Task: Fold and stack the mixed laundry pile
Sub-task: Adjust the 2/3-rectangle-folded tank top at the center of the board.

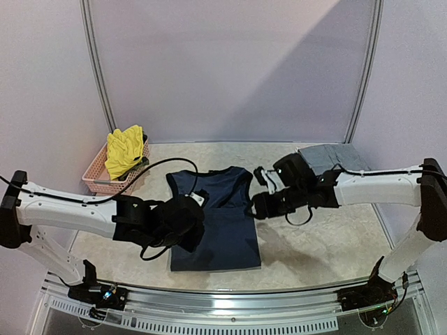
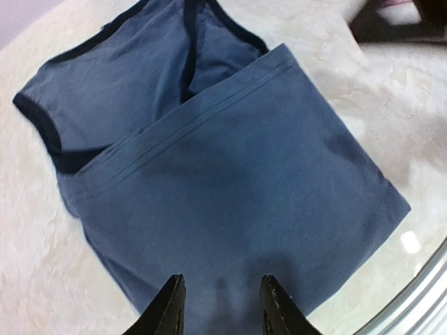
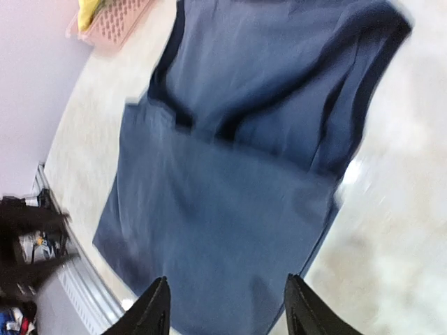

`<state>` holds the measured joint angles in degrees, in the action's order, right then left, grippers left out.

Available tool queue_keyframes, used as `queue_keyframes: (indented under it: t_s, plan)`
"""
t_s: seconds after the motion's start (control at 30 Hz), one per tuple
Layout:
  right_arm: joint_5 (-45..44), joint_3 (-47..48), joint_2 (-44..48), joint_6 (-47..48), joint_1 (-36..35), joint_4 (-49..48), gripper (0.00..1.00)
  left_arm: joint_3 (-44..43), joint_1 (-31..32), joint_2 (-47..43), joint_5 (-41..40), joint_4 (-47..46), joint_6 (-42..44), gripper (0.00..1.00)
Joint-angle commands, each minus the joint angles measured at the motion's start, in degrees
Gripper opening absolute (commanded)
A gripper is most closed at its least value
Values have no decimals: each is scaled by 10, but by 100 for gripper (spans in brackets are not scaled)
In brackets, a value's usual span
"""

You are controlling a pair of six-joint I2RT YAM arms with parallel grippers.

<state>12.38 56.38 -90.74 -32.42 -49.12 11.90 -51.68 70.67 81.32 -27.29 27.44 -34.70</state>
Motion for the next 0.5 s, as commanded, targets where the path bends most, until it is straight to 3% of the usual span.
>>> queue_keyframes:
  t_s: [0.0, 0.17, 0.47]
  plan:
    - [-13, 92, -50, 49, 76, 35, 59, -56, -7, 80, 6, -11, 61, 38]
    - [3, 223, -167, 82, 148, 44, 64, -119, -8, 161, 59, -62, 88, 37]
    - [132, 437, -381, 114, 225, 93, 65, -198, -8, 247, 145, -106, 99, 34]
